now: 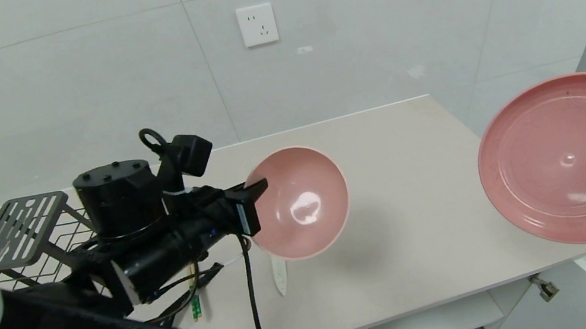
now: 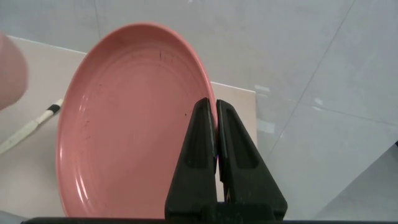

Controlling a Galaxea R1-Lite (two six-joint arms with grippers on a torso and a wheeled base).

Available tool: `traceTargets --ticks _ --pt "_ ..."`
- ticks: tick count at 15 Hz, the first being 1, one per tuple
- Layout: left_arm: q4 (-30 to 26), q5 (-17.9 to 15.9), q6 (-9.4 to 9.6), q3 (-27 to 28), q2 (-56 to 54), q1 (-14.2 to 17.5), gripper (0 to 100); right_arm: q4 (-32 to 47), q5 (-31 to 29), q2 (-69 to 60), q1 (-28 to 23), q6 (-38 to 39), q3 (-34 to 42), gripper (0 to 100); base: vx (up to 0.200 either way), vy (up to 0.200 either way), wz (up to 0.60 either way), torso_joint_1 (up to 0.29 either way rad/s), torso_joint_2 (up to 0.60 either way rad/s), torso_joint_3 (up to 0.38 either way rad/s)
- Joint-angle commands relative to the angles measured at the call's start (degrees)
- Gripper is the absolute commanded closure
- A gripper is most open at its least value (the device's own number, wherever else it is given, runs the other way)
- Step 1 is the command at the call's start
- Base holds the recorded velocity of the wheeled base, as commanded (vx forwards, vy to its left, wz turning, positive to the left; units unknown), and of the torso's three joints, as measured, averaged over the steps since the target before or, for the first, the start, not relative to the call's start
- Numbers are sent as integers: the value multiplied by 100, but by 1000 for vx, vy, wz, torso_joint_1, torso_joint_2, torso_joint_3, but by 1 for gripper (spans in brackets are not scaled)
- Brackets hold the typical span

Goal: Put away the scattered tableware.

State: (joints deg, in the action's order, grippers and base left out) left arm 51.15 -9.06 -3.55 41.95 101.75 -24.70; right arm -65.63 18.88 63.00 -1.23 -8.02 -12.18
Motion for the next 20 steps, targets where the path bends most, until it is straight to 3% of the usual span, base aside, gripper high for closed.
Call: traceTargets --ticks 1,4,7,9,11,12,14,16,17,19,20 --pt "255 0 56 -793 -868 0 100 -2 1 -7 0 2 -30 100 0 0 0 0 0 0" --pt "747 -210 47 -1435 -1325 70 100 -2 -7 -16 -9 354 -171 100 0 0 0 0 0 0" --pt "870 -307 30 -1655 -1712 79 100 -2 -16 -95 0 196 -74 100 0 0 0 0 0 0" --pt "861 -571 -243 -1954 -2063 88 100 -2 -25 -104 9 257 -101 100 0 0 0 0 0 0" --pt "835 -676 -304 -2296 -2415 88 100 -11 -25 -139 9 319 -92 100 0 0 0 0 0 0" --pt "817 -650 -357 -2367 -2520 97 100 -20 -25 -183 9 310 -65 100 0 0 0 0 0 0" --pt "835 -588 -709 -2428 -2661 150 100 -11 -25 -262 9 310 -13 100 0 0 0 0 0 0" --pt "835 -518 -761 -2534 -2749 106 100 -11 -34 -253 9 284 40 100 0 0 0 0 0 0" --pt "826 -641 -858 -2701 -2951 88 100 -28 -43 -253 26 275 128 100 0 0 0 0 0 0" --pt "817 -729 -920 -2718 -3056 88 100 -28 -43 -236 106 424 137 100 0 0 0 0 0 0" --pt "817 -404 -594 -2753 -3039 88 100 -28 -43 -218 123 829 172 100 0 0 0 0 0 0"
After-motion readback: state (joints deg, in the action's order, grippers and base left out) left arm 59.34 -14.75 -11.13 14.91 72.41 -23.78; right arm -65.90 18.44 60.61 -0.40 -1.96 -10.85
